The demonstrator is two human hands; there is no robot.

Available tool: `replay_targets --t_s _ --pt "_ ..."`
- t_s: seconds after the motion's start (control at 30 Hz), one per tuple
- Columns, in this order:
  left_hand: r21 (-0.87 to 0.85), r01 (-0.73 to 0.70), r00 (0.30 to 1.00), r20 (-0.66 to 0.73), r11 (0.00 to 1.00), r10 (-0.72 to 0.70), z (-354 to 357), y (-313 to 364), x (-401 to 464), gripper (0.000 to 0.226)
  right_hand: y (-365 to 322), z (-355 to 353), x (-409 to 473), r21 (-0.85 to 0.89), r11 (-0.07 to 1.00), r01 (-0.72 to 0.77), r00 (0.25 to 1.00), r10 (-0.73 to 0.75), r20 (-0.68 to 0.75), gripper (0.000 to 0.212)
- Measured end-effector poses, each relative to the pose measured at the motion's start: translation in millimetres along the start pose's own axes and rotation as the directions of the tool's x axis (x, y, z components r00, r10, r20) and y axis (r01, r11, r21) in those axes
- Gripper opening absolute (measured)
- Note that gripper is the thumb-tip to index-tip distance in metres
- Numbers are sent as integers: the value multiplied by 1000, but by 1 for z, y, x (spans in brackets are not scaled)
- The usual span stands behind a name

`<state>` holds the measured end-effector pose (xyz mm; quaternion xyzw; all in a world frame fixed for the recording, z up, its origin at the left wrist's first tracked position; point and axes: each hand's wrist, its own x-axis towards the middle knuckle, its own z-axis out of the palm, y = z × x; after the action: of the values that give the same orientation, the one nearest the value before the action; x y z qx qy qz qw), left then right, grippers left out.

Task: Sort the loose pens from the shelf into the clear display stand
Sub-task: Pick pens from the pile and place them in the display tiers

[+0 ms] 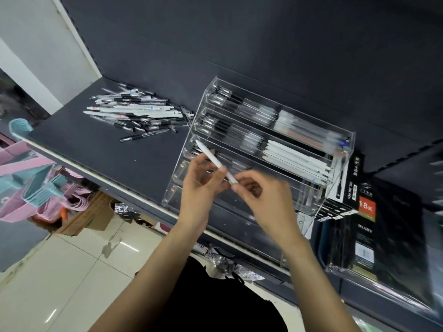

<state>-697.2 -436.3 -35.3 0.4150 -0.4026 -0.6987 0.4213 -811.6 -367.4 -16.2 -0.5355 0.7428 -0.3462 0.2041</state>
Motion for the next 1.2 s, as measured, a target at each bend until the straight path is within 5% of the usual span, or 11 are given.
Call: replay_targets --t_s 0.1,0.17,0.23,0.37,0.6,0.8,1.0,1.1,1.2 --pt "347 -228 972 144 910 188 15 -7 3 23 23 -33 -3 -168 986 4 969 -46 -244 12" --pt "687 -485 865 286 542 411 16 -18 16 26 42 -59 -2 -329 943 -39 917 -97 -387 9" --pt "807 -559 747 393 188 536 18 -28 31 29 58 -78 2 -442 891 -106 891 -112 -440 7" --pt "811 -582 662 512 -55 547 26 -37 52 29 74 -87 16 -570 817 -88 917 -157 -367 8" --pt "795 -602 646 543 -79 536 24 -39 61 30 84 -79 30 -821 560 -108 954 -173 -244 15" --pt "719 -694 612 568 29 550 11 -27 62 31 67 -84 22 -653 755 -59 943 -173 -286 22" --pt "681 -708 530 335 189 779 -57 14 53 23 0 -29 8 -386 905 178 927 -286 -244 17" --pt "759 -596 608 211 264 765 -121 35 67 22 -40 30 19 -270 921 281 938 -323 -125 19" --pt "898 -372 782 166 236 600 -193 50 108 15 -68 98 49 -262 913 313 949 -311 51 17"
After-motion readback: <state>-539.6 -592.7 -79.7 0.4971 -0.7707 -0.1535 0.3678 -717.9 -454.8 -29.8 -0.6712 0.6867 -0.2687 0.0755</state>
